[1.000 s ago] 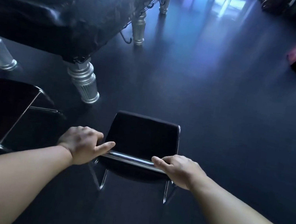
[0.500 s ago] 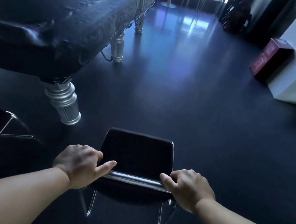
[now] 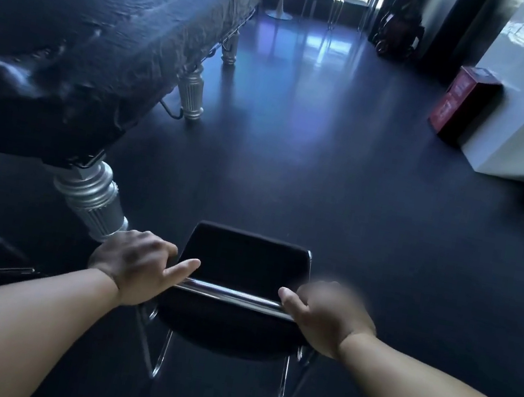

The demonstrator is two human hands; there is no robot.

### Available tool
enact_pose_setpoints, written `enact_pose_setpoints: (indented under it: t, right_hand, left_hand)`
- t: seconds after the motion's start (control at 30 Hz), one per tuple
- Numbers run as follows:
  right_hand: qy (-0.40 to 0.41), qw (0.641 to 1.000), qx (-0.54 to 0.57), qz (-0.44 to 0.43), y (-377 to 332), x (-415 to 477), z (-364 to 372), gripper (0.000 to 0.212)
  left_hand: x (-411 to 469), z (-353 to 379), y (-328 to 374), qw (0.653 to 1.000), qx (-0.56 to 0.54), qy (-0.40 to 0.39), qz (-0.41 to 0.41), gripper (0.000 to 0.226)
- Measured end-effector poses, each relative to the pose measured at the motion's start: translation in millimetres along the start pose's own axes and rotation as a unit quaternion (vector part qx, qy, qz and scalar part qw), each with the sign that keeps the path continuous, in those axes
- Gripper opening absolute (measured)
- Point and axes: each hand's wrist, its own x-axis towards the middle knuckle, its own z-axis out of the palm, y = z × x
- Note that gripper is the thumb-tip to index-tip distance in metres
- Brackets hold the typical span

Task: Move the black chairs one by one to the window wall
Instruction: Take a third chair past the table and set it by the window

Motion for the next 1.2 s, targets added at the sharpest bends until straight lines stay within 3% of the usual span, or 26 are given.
enact_pose_setpoints:
  t: [0.7, 1.2]
  right_hand:
    - [0.11, 0.993, -0.034, -0.033, 34.8, 147.6, -39.2, 0.061]
    - [0.149, 0.987, -0.042, -0.052, 70.3, 312.3, -87.5, 0.069]
  left_hand:
    - [151.1, -0.3, -1.9, 0.997, -0.012, 0.072, -0.023, 0.07]
    - [315.8, -2.8, -11.6, 0.994, -0.004, 0.101, -0.034, 0.071]
